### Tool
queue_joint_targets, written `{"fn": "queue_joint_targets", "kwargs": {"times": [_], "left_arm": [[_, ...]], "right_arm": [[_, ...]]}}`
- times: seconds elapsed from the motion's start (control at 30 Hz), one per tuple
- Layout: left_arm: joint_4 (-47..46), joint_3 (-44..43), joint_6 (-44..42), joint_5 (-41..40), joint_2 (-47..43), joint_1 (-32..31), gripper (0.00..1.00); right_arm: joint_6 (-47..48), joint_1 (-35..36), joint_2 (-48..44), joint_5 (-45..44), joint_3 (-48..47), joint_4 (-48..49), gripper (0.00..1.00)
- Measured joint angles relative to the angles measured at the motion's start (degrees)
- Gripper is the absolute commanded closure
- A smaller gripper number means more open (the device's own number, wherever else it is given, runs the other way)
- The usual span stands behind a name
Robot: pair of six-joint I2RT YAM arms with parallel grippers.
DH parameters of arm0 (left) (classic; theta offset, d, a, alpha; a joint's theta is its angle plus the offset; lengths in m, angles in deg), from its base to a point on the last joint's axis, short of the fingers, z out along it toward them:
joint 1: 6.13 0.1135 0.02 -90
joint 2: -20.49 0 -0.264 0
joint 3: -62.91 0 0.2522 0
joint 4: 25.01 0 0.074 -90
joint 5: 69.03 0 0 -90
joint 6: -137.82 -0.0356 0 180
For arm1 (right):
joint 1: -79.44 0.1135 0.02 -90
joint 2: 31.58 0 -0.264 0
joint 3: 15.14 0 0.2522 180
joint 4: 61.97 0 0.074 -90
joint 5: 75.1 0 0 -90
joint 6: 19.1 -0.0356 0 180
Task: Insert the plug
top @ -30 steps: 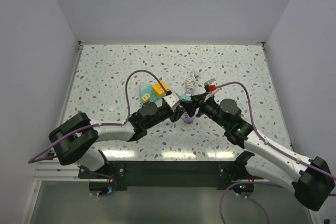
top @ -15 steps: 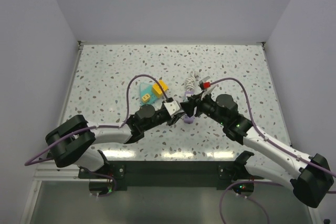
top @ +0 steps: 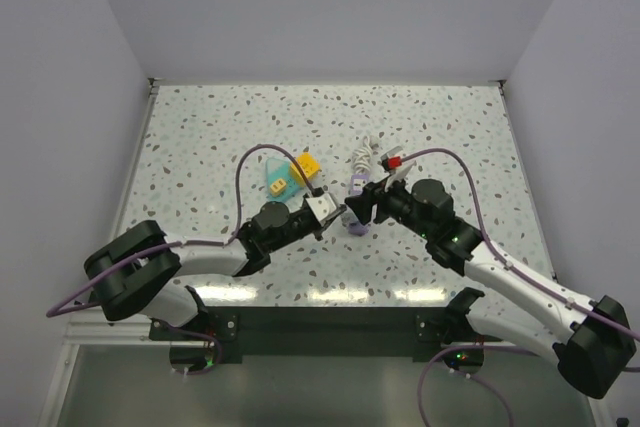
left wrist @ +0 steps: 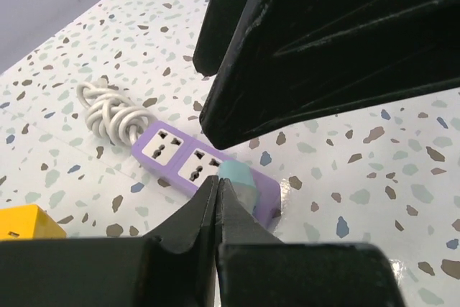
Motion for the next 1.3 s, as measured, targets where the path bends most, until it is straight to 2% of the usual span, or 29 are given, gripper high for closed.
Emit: {"fn": "queue_joint_targets", "kwargs": {"times": [0.3,0.33,0.4,0.43,0.5,0.63,0.77,1.1,1.17,1.2,1.3], "left_arm": [[-3.8,-0.2,0.3,1.0,4.1,1.2,1.0],[-3.8,-0.4,0.4,1.2,5.3,1.7,0.97],[-3.8,-0.7,0.6,1.9,7.5,2.4,0.82],[-3.7,-0.8,0.7,2.4,8.6,2.6,0.68],[-3.7,-0.9,1.3,3.9,10.4,3.1,0.59],[-4.0,-0.5,1.8,6.8,11.5,3.1,0.51],[-4.5,1.8,1.8,10.3,10.9,3.5,0.48],[-4.6,12.1,3.4,22.1,2.5,3.8,0.36],[-4.1,12.3,3.3,23.7,1.9,3.8,0.29],[-3.9,12.2,3.3,24.7,1.9,3.8,0.23],[-3.2,11.9,3.3,27.3,2.5,3.8,0.17]], "right_arm": [[0.0,-1.3,0.0,-0.1,0.0,0.2,0.39],[0.0,-1.4,-0.1,-0.1,0.0,0.2,0.39],[0.0,-1.8,-0.1,-0.5,0.0,0.2,0.38],[0.0,-2.0,-0.1,-0.8,0.1,0.2,0.38],[0.0,-2.6,-0.2,-1.1,0.2,0.3,0.37],[-0.1,-3.6,-0.3,-1.0,0.9,0.4,0.37],[-0.1,-4.5,-1.2,-0.8,1.5,0.4,0.37],[-0.2,-5.5,-1.5,1.1,1.8,1.5,0.37],[-0.2,-5.6,-1.1,1.9,1.8,2.1,0.37],[-0.2,-5.6,-0.9,2.1,1.8,2.2,0.37],[-0.2,-5.6,-0.5,2.5,1.8,2.2,0.37]]}}
